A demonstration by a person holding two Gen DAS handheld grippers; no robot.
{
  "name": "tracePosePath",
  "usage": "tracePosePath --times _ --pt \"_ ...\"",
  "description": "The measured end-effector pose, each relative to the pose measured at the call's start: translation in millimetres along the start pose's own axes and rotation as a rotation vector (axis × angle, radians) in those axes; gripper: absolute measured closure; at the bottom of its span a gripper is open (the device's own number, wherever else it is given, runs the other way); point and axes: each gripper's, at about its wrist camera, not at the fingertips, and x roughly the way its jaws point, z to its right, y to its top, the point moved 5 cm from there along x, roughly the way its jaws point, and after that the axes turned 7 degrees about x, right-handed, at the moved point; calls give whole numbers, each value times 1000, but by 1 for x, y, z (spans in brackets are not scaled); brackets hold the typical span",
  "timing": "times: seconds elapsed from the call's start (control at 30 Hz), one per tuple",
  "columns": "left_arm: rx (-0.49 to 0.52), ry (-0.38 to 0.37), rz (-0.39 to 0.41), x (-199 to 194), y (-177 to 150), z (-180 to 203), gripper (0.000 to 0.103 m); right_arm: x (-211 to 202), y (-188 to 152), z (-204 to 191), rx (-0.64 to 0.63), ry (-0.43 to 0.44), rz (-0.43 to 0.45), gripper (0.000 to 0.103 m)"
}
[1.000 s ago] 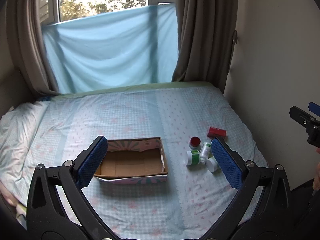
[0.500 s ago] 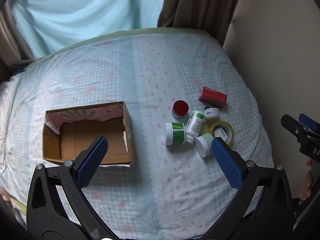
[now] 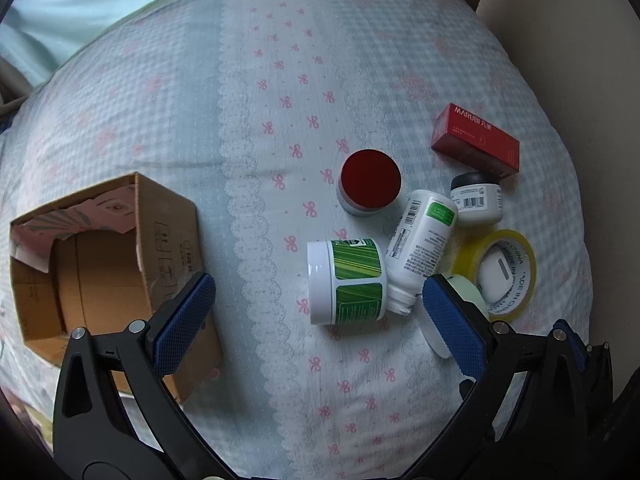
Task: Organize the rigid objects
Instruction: 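Grasp the green-striped jar with the left tool while the right grasps the pale green jar, then carry both jars over the cardboard box and open both tools to drop them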
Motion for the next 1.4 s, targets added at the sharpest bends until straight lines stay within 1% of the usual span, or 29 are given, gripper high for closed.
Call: tracePosePath --times 0.03,0.07,0.13,0.17,0.23,0.37,0.43,0.5,0.57,0.6,0.63,0.67,0.77,0.97,1.07,1.13,1.2,1.4 --pt "3 -2 -11 9 0 0 1 8 -1 -3 -16 -3 8 6" --pt "5 -4 -23 19 1 0 2 15 -3 -8 -31 -9 16 8" --pt "10 -12 -49 33 0 2 6 27 -3 -14 -57 -21 33 17" --pt "14 -13 -60 39 -1 2 8 31 -2 -16 -65 -28 42 19" --pt "18 -17 -73 50 -2 2 10 39 -1 -21 -74 -33 61 27" --pt "15 -28 -96 65 -3 3 16 49 0 -34 -145 -44 98 32" --pt "15 -32 -108 71 -4 4 18 55 -1 -39 -168 -37 92 40" --pt "18 -45 -118 75 -4 6 24 60 0 -42 -180 -49 94 43" --pt "24 -58 -126 79 -4 9 34 63 3 -42 -189 -65 103 48" --pt "25 -64 -128 80 -2 10 36 65 5 -41 -195 -78 107 55" --pt "25 -74 -129 81 -1 11 42 66 6 -40 -197 -75 107 56" --pt "26 -87 -132 82 0 13 46 67 7 -39 -197 -71 107 56" --pt "40 -69 -137 85 3 18 46 67 7 -38 -202 -66 103 57" --pt "43 -63 -123 89 8 25 47 66 5 -39 -194 -54 98 57" --pt "35 -68 -115 82 1 29 47 63 5 -37 -183 -45 95 58" --pt "28 -71 -109 77 1 26 47 61 5 -38 -176 -35 95 59" --pt "25 -69 -102 72 -3 24 47 58 4 -40 -184 -40 102 59" --pt "17 -65 -68 52 -4 15 48 47 2 -47 -176 -14 105 60"
